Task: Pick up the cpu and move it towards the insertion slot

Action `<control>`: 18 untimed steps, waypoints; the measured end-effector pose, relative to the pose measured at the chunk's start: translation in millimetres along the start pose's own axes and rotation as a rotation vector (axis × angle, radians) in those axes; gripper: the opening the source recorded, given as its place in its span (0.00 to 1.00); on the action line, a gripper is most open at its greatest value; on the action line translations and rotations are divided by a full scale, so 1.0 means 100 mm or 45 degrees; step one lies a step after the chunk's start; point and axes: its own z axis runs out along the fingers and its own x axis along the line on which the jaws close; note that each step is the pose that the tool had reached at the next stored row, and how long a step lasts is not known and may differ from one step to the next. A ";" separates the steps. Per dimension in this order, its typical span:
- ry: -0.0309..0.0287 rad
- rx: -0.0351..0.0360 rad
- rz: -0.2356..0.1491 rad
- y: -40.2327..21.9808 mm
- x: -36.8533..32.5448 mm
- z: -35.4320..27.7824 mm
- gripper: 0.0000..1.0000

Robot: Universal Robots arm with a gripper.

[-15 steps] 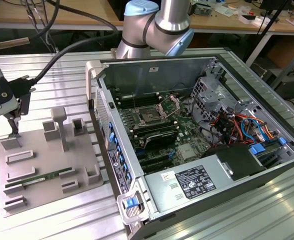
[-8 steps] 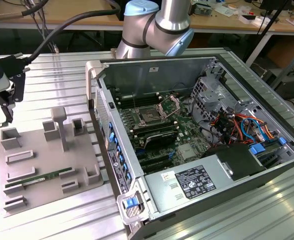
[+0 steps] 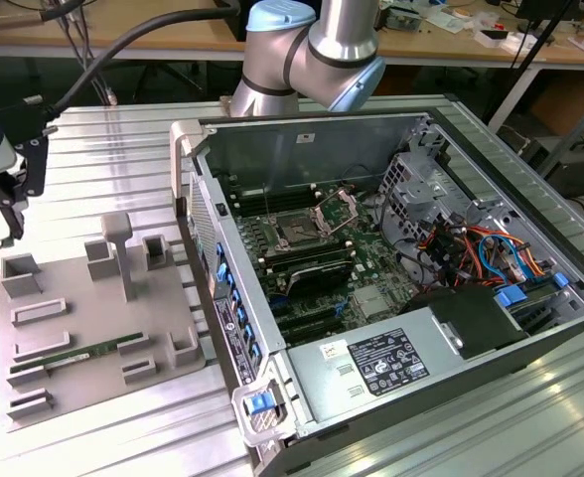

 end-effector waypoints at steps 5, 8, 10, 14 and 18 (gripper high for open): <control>-0.0001 -0.0001 0.000 0.001 0.001 -0.066 0.55; -0.0001 -0.0002 0.000 0.002 0.001 -0.101 0.55; -0.0002 -0.0002 0.000 0.002 0.001 -0.123 0.55; -0.0002 -0.0002 0.000 0.002 0.000 -0.131 0.55; -0.0002 -0.0002 0.000 0.002 0.001 -0.132 0.55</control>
